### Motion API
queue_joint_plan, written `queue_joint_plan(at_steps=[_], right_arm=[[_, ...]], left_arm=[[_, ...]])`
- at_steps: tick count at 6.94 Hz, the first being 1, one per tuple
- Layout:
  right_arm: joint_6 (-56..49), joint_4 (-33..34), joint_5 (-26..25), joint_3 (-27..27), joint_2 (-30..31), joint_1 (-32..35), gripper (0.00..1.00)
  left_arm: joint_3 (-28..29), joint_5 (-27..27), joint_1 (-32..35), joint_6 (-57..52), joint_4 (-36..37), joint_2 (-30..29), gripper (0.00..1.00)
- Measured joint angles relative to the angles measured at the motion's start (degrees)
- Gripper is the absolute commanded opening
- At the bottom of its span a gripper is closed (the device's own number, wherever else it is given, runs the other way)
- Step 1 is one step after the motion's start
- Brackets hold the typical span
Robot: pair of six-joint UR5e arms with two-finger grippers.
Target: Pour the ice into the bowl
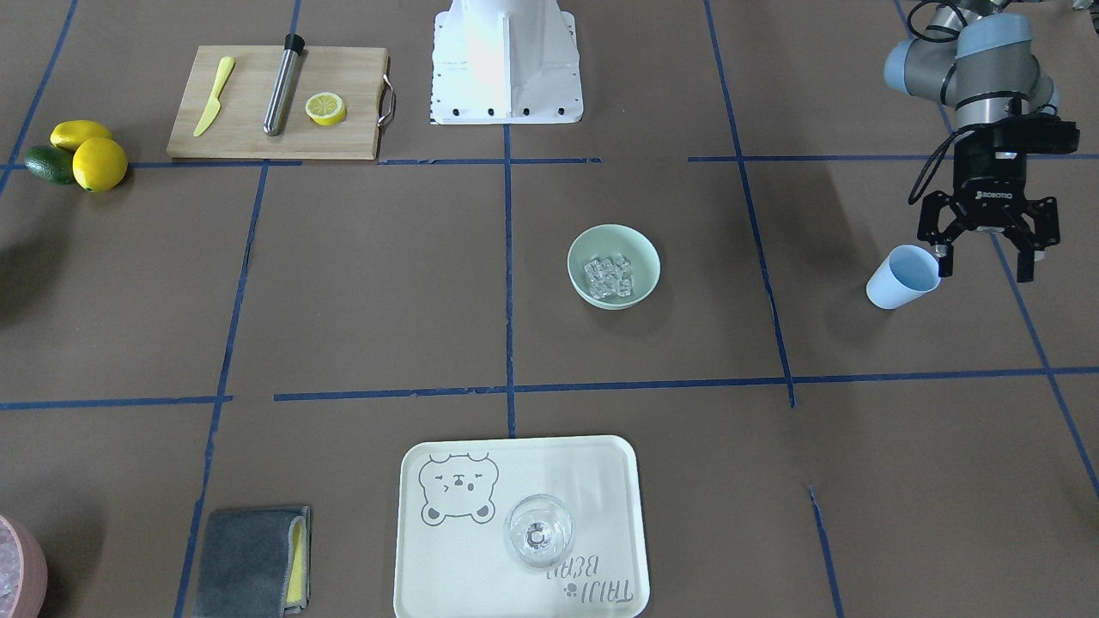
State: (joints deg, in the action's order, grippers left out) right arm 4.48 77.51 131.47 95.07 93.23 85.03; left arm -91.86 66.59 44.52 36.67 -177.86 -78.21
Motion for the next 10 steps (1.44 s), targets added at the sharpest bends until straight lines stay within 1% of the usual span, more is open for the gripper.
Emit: queue_joint_plan(at_steps=[1, 2, 3, 4, 5, 6, 7, 8, 9, 10], right_arm=[[0.0, -0.04, 0.03, 1.48, -0.22, -0.02, 1.0], [0.0, -0.12, 0.08, 3.49, -0.4, -0.06, 1.0], [-0.02, -0.92, 0.09, 5.45, -0.46, -0.28, 1.0], [-0.02, -4.05, 0.08, 6.55, -0.48, -1.34, 1.0], [0.48, -8.02, 0.04, 6.93, -0.78, -3.11, 1.0], [2.78, -10.17, 0.09, 7.15, -2.0, -4.93, 1.0], [6.29, -11.03, 0.18, 7.26, -4.67, -7.48, 1.0], [8.3, -11.28, 0.19, 7.32, -8.04, -10.68, 1.0], [9.96, -11.34, 0.34, 7.57, -11.03, -14.14, 1.0], [13.58, -11.34, 0.66, 8.41, -13.4, -17.76, 1.0]], left_arm=[[-0.7, 9.86, 7.26, -7.25, 3.94, -0.27, 1.0], [-2.67, 19.39, 14.7, -13.85, 11.83, -1.07, 1.0], [-5.62, 27.0, 21.93, -19.66, 23.08, -2.65, 1.0], [-8.17, 32.39, 28.18, -24.29, 35.5, -5.07, 1.0], [-9.09, 38.17, 33.56, -26.85, 46.71, -7.55, 1.0], [-9.22, 43.73, 37.8, -28.03, 55.83, -9.24, 1.0], [-9.28, 48.02, 40.63, -30.09, 63.17, -10.04, 1.0], [-8.56, 52.69, 42.7, -32.88, 68.31, -10.04, 1.0], [-7.44, 58.81, 44.89, -34.49, 73.43, -9.95, 1.0], [-6.9, 63.43, 46.18, -36.02, 76.77, -9.03, 1.0]])
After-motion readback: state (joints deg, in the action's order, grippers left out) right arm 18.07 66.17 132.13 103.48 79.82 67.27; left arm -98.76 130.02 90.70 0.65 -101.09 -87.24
